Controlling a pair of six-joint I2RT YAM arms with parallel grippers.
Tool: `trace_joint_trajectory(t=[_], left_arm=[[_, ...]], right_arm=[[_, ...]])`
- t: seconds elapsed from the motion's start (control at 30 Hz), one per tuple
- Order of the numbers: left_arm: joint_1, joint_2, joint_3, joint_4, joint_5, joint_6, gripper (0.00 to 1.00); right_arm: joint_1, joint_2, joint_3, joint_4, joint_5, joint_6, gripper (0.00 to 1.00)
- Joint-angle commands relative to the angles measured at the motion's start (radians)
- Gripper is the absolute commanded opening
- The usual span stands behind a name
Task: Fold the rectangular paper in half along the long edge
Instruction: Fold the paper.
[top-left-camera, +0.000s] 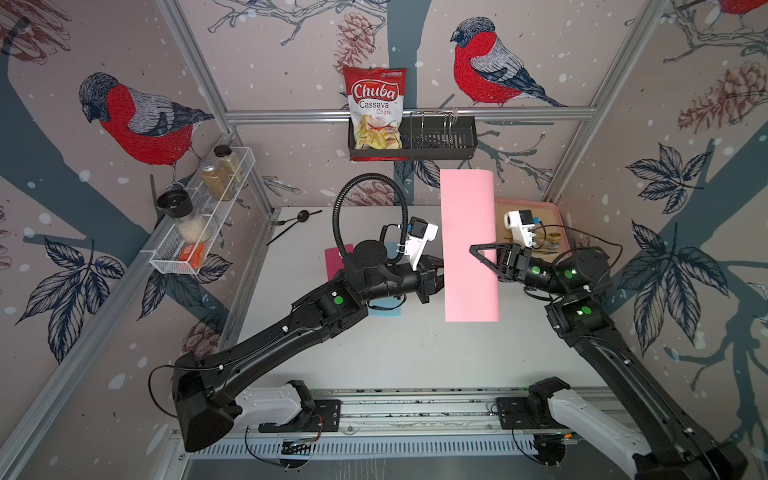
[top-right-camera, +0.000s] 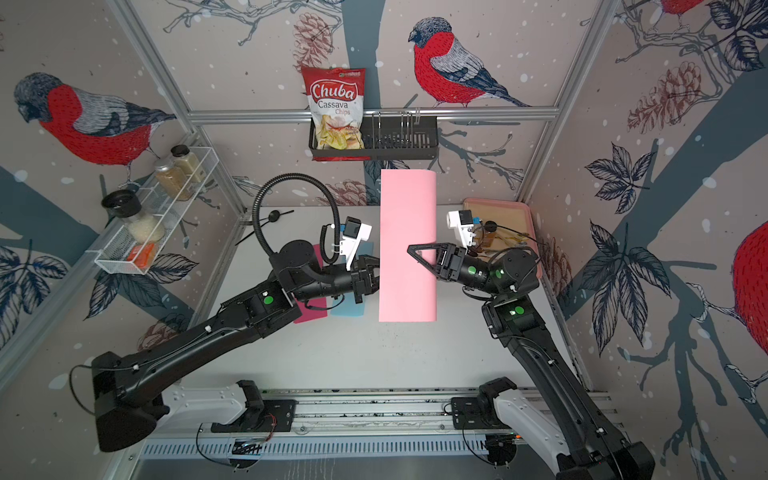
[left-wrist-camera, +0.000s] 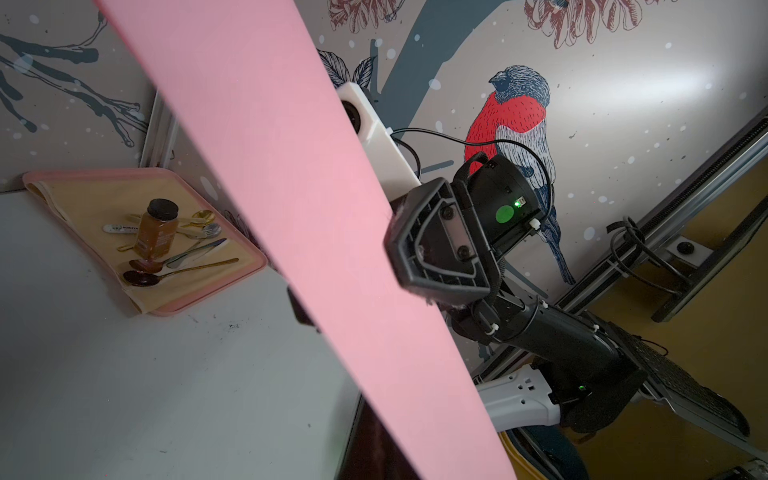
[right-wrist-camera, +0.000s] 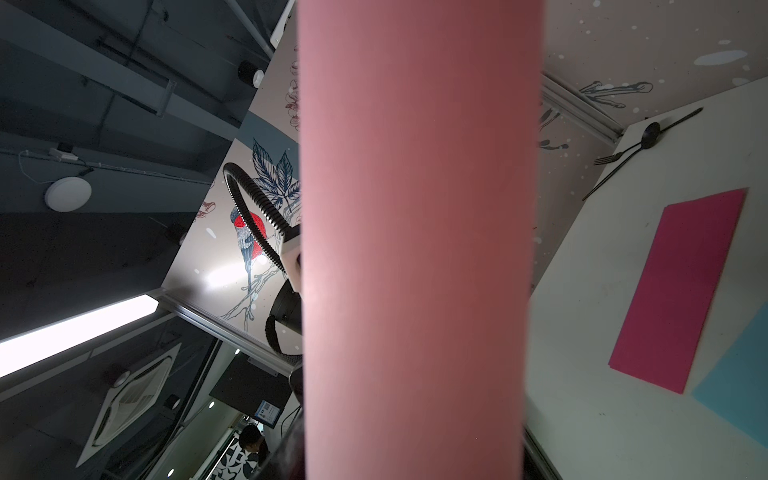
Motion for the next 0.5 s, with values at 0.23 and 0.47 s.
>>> trace_joint_trajectory(t=[0.23,0.47], left_arm=[[-0.004,-0.01,0.0,0.007,-0.015,0.015,0.0],[-0.003,-0.011,-0.004,0.011,-0.015,0.014,0.0]], right_arm=[[-0.035,-0.021,0.027,-0.056,0.015,-0.084,0.61],[-0.045,-0.027,0.04,-0.105,0.035,-0.122,0.5]])
